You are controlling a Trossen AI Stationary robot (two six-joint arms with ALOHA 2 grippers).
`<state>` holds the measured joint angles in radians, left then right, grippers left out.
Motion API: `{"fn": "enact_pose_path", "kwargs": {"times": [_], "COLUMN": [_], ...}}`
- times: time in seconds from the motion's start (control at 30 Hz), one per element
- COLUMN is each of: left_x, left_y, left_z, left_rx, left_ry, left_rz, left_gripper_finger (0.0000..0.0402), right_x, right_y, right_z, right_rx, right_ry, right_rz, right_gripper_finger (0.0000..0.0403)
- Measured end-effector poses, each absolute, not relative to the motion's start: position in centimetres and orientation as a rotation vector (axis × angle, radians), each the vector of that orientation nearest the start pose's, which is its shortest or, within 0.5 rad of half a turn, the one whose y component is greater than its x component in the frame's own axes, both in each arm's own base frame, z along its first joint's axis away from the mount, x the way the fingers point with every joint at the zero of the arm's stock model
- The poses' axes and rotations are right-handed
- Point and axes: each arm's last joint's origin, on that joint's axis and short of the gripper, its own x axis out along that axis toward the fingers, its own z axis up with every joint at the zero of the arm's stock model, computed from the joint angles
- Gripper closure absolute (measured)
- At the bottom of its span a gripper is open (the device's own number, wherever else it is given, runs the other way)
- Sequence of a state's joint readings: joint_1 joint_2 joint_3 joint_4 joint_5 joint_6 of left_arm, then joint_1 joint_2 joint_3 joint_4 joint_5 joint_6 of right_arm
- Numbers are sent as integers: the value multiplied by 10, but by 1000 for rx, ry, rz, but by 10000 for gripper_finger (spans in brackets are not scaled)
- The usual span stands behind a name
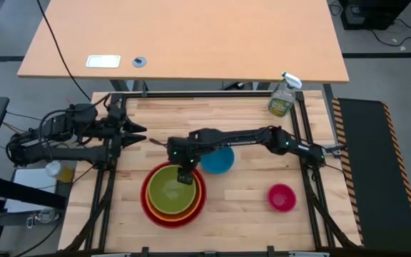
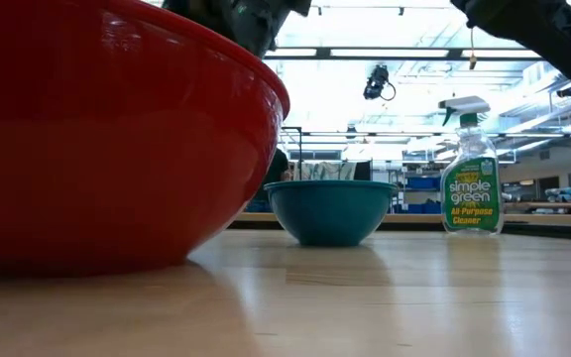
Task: Nest bowls inside each other
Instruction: Stack the green bowl into the orange bowl, then stack the blue bowl into the green bowl
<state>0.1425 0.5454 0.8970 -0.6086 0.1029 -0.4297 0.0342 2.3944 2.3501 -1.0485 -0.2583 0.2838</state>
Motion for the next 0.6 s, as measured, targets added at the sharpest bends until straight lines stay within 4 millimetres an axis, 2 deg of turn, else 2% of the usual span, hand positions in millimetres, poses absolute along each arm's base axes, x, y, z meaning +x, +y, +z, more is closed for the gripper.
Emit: {"fn": "enact_pose_path", "kwargs": {"times": [0.13,0.3,0.47,0.6], "left_x": [100,111,133,159], "left_y": [12,14,17,21], "left_z": [347,332,321,310], "left_rx": [-441,-409,-393,-400], "left_ry": [348,511,620,697], "left_rz": [137,175,187,200], "left_gripper_finger": [197,174,150,146], "right_x": [494,482,463,447], "right_y": [12,-5,-24,-47], "right_z": [274,288,300,305], "right_rx": [375,319,286,250], "right_ry": [1081,1099,1177,1253], "right_rz": [79,-30,-109,-162], "right_gripper_finger": [207,207,208,208]}}
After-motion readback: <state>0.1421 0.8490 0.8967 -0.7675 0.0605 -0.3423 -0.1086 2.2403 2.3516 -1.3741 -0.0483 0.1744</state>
